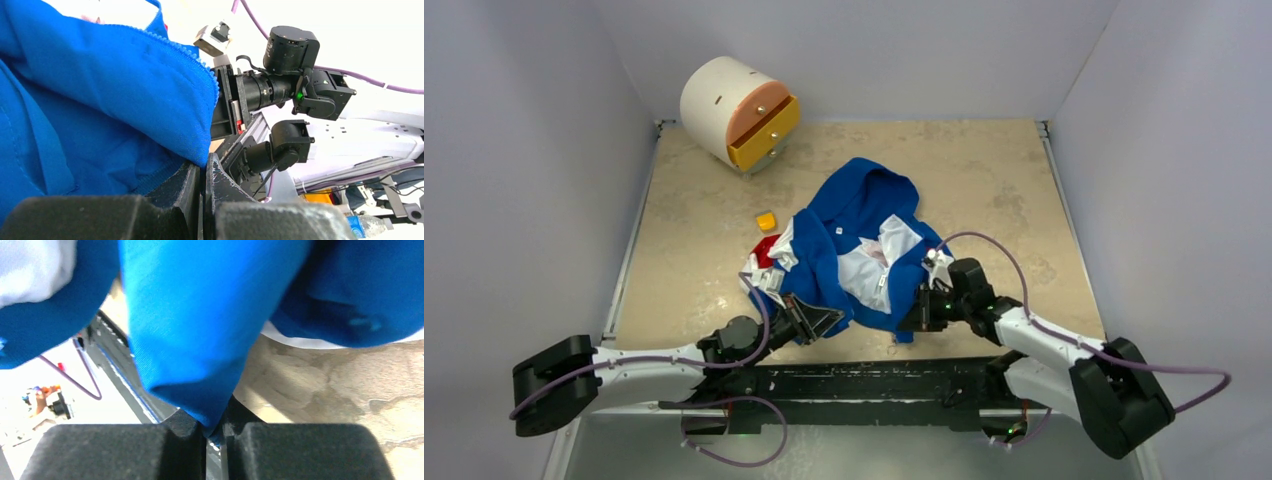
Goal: Zip up the jacket
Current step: Place the corner of the board.
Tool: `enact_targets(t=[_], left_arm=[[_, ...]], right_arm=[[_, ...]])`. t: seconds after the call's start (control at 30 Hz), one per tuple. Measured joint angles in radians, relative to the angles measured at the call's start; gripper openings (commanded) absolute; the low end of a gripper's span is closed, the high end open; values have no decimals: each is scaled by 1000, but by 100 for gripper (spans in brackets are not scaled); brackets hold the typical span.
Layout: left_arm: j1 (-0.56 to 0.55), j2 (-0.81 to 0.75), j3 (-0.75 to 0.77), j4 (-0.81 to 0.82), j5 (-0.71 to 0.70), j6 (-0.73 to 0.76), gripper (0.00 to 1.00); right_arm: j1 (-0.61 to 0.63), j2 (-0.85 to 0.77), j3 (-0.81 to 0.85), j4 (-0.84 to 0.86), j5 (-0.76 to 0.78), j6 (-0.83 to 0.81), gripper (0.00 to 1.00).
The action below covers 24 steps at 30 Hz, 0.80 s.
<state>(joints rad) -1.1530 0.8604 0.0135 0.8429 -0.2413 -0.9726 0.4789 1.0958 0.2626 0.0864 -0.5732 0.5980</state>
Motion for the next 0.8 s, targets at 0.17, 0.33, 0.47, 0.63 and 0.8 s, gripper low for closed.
enact_targets(t=[0.17, 0.33, 0.47, 0.63, 0.8], left_arm=[[0, -13, 0, 21, 9, 23, 0], [0, -47, 0, 105, 13, 77, 0], [0, -49, 0, 203, 36, 145, 0], [1, 10, 1, 309, 119, 216, 0], [1, 62, 5, 414, 253, 263, 0]], right_arm=[[1, -163, 0, 35, -29, 10, 0], [1, -335, 5, 137, -93, 47, 0], [1, -363, 7, 269, -178, 88, 0], [1, -323, 11, 451, -312, 129, 0], [1, -297, 66, 552, -455, 120, 0]])
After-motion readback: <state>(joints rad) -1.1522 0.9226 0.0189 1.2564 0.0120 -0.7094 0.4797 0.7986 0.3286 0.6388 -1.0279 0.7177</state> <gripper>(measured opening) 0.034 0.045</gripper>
